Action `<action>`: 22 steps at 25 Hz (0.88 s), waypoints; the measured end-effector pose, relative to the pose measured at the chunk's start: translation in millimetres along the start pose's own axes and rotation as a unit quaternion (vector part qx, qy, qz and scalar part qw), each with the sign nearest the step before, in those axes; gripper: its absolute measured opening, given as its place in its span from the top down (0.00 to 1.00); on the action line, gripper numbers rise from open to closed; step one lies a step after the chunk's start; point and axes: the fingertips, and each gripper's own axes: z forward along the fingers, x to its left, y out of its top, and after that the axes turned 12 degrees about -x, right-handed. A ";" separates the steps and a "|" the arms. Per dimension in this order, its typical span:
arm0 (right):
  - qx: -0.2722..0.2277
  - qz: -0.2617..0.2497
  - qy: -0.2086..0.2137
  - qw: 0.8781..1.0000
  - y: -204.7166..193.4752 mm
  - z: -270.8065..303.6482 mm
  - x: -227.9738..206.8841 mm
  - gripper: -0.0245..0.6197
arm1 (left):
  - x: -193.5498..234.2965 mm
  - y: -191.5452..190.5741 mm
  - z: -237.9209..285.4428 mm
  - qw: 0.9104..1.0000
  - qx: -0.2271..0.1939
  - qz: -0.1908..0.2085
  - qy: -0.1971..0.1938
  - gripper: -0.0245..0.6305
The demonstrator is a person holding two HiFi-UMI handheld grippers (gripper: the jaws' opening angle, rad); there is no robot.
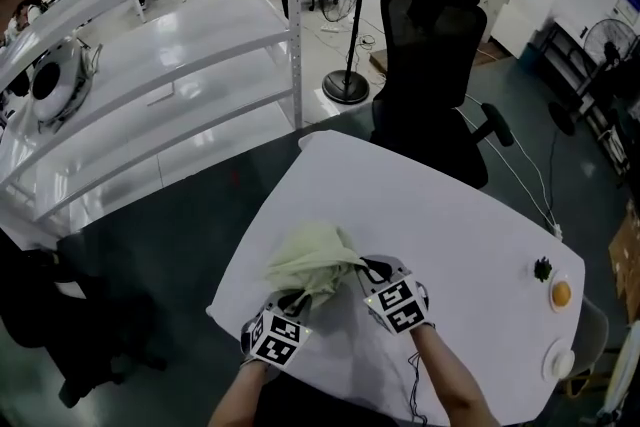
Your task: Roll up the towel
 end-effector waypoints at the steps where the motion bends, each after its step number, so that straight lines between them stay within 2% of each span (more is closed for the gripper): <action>1: -0.001 0.010 -0.006 1.000 -0.3 -0.9 -2.1 0.92 | 3.3 1.4 -1.7 1.000 -0.001 -0.002 0.007 0.89; 3: -0.002 0.020 -0.015 1.000 -1.4 -3.0 -4.5 0.92 | 8.1 1.1 -4.5 1.000 0.001 0.000 0.013 0.90; 10: -0.004 0.004 -0.033 0.999 4.6 -11.8 -8.9 0.92 | 19.9 6.2 -10.8 0.999 -0.001 0.027 0.023 0.90; 22: -0.013 -0.007 -0.082 0.997 12.3 -49.1 -26.0 0.92 | 37.1 7.5 -34.2 0.998 -0.006 0.050 0.048 0.90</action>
